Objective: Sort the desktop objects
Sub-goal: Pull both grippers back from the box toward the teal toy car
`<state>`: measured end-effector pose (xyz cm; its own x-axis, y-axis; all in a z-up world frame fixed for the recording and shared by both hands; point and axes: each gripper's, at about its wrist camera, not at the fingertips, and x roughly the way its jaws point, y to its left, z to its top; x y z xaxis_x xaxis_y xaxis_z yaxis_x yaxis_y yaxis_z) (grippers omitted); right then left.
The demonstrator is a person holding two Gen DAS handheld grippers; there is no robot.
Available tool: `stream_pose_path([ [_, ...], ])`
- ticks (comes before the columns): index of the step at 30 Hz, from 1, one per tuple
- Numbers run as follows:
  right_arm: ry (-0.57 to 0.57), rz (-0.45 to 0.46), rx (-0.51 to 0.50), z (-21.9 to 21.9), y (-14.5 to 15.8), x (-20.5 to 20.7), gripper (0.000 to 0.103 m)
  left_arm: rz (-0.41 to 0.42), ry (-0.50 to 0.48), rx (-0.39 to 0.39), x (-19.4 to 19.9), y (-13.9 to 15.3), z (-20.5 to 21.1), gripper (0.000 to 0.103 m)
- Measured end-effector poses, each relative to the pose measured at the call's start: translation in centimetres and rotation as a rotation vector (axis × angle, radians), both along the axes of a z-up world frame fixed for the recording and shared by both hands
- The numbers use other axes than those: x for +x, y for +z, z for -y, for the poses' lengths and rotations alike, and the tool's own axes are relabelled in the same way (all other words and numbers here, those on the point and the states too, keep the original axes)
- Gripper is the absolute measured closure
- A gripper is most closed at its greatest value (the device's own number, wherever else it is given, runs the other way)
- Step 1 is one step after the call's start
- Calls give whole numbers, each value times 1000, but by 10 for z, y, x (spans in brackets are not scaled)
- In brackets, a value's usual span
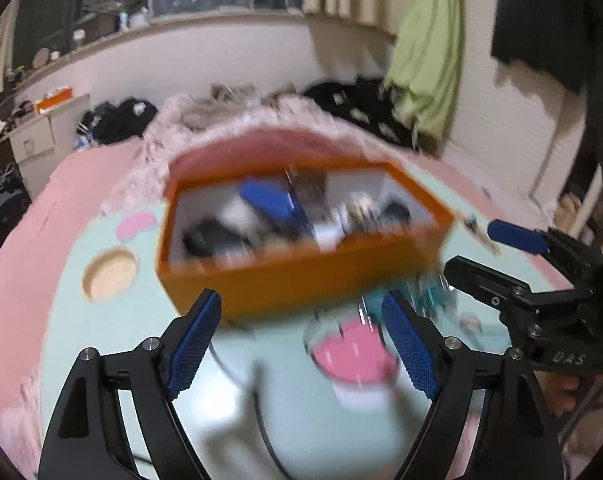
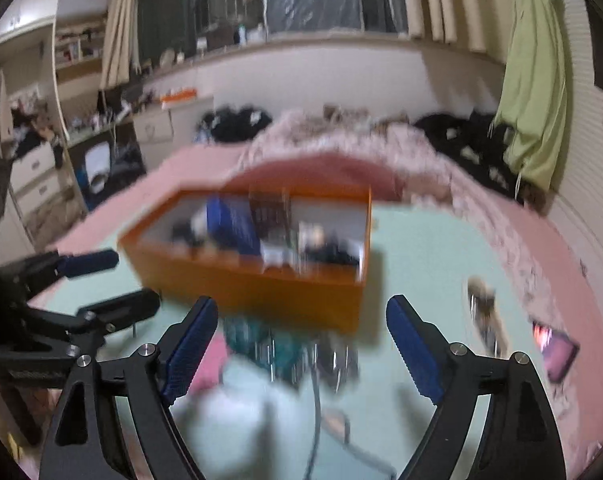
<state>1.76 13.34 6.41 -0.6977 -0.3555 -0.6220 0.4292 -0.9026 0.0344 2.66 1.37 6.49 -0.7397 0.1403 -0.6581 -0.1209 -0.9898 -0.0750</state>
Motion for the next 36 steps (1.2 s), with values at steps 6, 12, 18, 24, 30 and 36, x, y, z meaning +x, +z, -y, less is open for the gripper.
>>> stream_pose_path([
  [6,-57,150,103,-5,-38,5,16,141,-18,-64,2,-31,-12,21],
  [12,-69,147,130,-5,-44,7,0,227,13,-64,-8,-47,-9,10],
  [18,-61,136,124,-7,-46,6,0,229,4,-65,-7,-50,-11,0],
  [24,-56,132,120,-7,-45,4,0,225,6,-64,-5,-54,-12,0],
  [30,-52,127,118,-5,-44,6,0,225,5,-63,-5,-54,-12,0],
  [36,-51,127,118,-5,-44,6,0,225,5,-64,-5,-54,-12,0],
])
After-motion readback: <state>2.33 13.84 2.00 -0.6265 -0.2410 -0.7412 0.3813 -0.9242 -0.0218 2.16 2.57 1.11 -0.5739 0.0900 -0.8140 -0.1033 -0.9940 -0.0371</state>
